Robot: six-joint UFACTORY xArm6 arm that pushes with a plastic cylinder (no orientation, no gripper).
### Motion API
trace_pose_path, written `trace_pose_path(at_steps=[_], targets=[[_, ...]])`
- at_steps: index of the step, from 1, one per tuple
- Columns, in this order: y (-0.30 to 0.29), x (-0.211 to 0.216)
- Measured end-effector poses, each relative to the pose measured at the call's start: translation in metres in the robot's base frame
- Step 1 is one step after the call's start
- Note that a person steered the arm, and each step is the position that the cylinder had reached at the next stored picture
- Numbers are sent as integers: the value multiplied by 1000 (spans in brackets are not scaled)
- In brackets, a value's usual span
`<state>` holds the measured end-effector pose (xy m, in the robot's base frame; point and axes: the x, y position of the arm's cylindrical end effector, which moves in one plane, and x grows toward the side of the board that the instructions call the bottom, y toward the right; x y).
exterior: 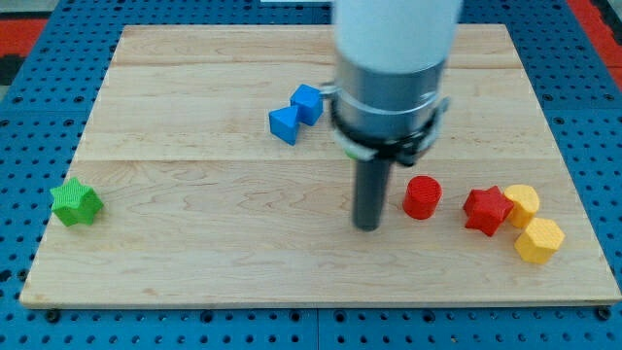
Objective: Slide the green star at the top left side of the board
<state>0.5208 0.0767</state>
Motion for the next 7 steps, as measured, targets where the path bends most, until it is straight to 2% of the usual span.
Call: trace_pose_path(at_steps=[1,2,3,4,6,7], targets=[[59,-17],[-19,56],[-104,98],[-169,95],[-341,26],[-357,3]])
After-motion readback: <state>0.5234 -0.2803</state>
